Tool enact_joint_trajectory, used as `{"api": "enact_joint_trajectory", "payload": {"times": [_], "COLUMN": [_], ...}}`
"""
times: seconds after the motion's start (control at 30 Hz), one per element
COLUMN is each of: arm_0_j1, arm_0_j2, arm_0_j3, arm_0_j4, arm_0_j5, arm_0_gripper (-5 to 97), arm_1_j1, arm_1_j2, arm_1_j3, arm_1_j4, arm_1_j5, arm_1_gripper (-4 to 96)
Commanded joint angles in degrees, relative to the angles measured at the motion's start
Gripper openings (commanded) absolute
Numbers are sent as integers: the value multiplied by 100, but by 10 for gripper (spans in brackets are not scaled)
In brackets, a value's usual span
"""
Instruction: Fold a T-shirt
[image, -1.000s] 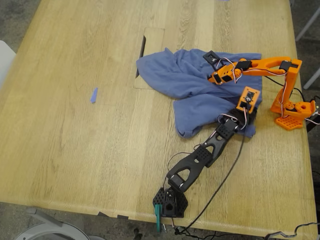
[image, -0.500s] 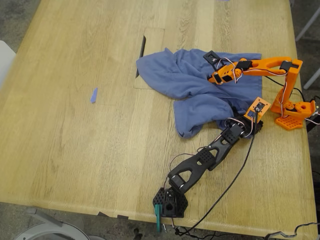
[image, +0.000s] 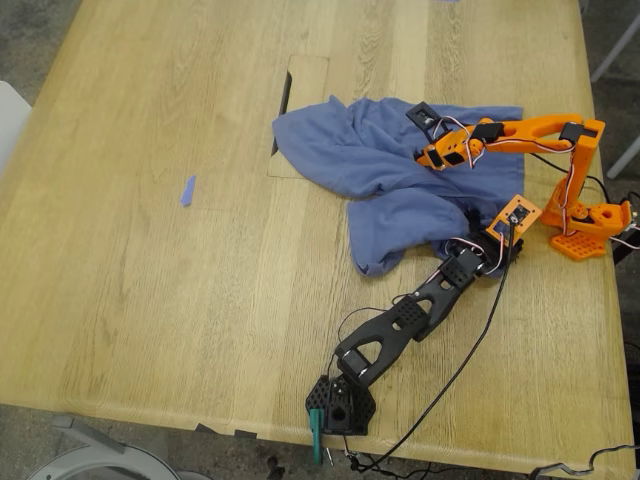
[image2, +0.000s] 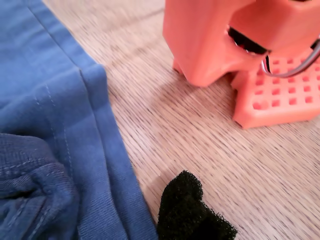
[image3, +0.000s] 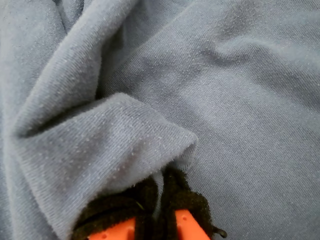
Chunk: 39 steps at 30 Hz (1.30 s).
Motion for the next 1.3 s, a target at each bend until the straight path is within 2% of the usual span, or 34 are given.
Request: {"api": "enact_joint_trajectory", "payload": {"times": [0.0, 0.23, 0.4, 0.5, 0.87, 1.07, 1.27], "arm_0_j1": [-272, -536, -756, -879, -1037, -1116, -1301], "arm_0_j2": [-123, -193, -193, -193, -202, -202, 334], "arm_0_j3": [-237, -290, -334, -343, -343, -334, -334], "arm_0_j4": [-44, 431, 624, 765, 1222, 1380, 1670], "arm_0_j5": [237, 1195, 1538, 1767, 1960, 1890, 1723], "arm_0_gripper": [525, 542, 540, 469, 119, 1, 0], "arm_1_j1": [-123, -255, -281, -272, -308, -290, -193], "arm_1_j2": [185, 237, 264, 264, 404, 554, 1116], "arm_1_j3": [9, 0, -9, -62, -185, -70, 352], "arm_1_j4": [-35, -62, -70, -79, -9, 44, -44], "arm_1_j5": [0, 9, 9, 9, 18, 9, 18], "arm_1_gripper": [1, 1, 1, 1, 1, 1, 1]}}
